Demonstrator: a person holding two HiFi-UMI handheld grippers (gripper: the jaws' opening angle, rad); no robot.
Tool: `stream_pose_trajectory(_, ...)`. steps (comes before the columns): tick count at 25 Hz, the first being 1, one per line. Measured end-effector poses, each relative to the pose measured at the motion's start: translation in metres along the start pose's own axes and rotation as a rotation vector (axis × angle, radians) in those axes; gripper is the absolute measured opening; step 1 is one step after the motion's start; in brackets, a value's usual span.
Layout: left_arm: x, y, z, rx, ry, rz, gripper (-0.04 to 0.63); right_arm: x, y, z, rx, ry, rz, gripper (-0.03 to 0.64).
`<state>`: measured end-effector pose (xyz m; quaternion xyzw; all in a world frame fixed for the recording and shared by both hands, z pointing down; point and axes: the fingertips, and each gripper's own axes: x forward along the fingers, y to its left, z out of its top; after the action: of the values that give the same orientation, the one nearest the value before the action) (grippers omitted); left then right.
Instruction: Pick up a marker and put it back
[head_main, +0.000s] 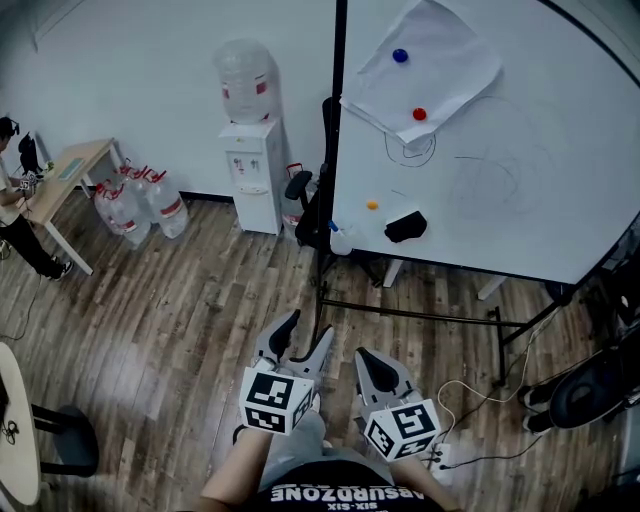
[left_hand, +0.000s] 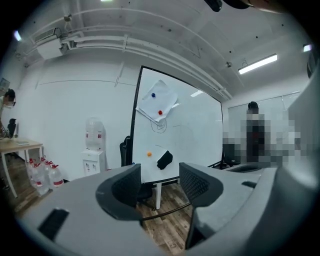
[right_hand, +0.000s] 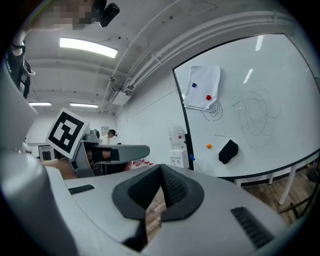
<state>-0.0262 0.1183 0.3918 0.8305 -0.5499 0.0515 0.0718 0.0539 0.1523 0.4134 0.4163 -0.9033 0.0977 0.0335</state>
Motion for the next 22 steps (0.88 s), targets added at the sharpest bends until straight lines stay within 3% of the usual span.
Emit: stream_pose_trajectory(22,0.095,0.059,0.004,-0.015,0.040,0.009,0.224,0.083,-0.056,0.015,0.010,0.017,-0.032,-0.003)
